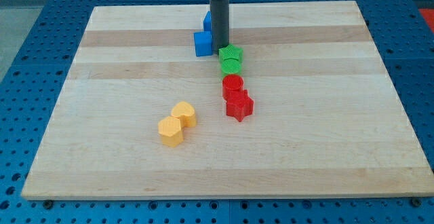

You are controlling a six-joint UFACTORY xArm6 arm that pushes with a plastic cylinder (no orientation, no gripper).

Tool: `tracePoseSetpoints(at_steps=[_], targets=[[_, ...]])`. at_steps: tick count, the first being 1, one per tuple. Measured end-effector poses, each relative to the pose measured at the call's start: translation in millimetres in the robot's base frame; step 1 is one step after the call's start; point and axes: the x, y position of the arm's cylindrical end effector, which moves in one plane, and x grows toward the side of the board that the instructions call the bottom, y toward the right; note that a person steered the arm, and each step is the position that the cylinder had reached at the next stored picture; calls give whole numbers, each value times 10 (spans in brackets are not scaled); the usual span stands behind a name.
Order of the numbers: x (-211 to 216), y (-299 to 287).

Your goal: Push blue cube above the yellow heart to the center left

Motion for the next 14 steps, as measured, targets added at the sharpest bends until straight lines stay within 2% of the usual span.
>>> tracePoseSetpoints(at_steps=[6, 8, 13, 14], targets=[[-1357, 1], [-1230, -112], [-243, -300], [-42, -488]])
